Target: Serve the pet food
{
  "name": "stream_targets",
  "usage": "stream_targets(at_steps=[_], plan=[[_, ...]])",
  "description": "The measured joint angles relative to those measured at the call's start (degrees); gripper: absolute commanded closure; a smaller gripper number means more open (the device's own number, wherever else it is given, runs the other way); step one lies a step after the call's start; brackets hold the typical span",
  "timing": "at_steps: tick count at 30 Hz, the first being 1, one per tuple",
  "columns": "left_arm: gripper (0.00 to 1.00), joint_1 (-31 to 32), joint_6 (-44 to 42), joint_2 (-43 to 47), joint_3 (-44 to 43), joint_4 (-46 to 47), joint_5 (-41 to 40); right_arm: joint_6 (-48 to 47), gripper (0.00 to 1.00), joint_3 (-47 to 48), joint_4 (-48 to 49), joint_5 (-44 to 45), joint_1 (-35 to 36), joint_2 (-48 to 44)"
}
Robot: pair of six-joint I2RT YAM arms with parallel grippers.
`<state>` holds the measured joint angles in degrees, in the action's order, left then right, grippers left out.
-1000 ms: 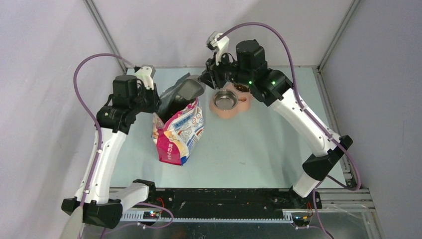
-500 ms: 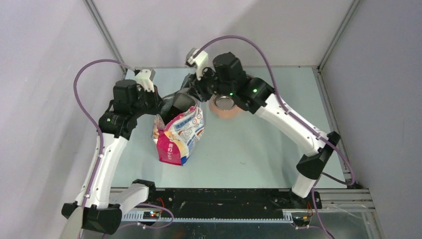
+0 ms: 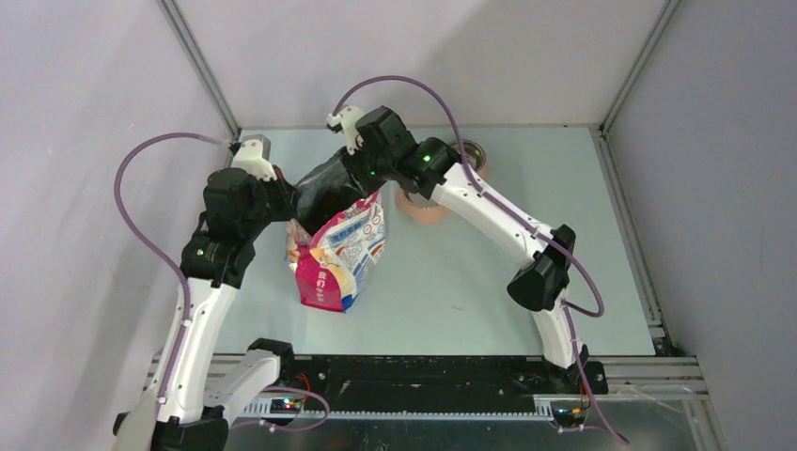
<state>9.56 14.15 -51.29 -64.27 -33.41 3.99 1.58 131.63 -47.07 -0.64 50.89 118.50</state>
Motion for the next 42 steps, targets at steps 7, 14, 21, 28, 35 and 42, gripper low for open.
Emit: stream_targets(at_steps=[7, 14, 21, 28, 35, 42], plan=[[1.00, -0.09, 2.69, 2.34, 4.13, 4.42, 0.76, 0.50, 1.00, 0.22, 0.50, 3.04, 1.31, 1.77], [1.00, -1.03, 5.01, 4.52, 7.28, 7.63, 2.51, -1.60, 1.00, -6.88, 6.82, 4.22, 2.67, 1.60], [1.00, -1.51, 5.38, 4.68, 7.65, 8.15, 3.02, -1.36, 1.00, -10.91, 9.90, 2.95, 3.41, 1.36], [1.00, -1.57, 5.38, 4.52, 7.93, 8.87, 3.89, 1.07, 1.00, -13.33, 9.42, -5.64, 2.23, 1.29], [1.00, -1.73, 5.35, 4.57, 8.13, 8.96, 4.26, 4.85, 1.00, -13.29, 9.55, -13.46, 1.33, 1.29], [1.00, -1.84, 5.33, 5.42, 9.77, 10.62, 6.36, 8.76, 1.00, -12.26, 9.49, -18.93, 0.92, 1.29]])
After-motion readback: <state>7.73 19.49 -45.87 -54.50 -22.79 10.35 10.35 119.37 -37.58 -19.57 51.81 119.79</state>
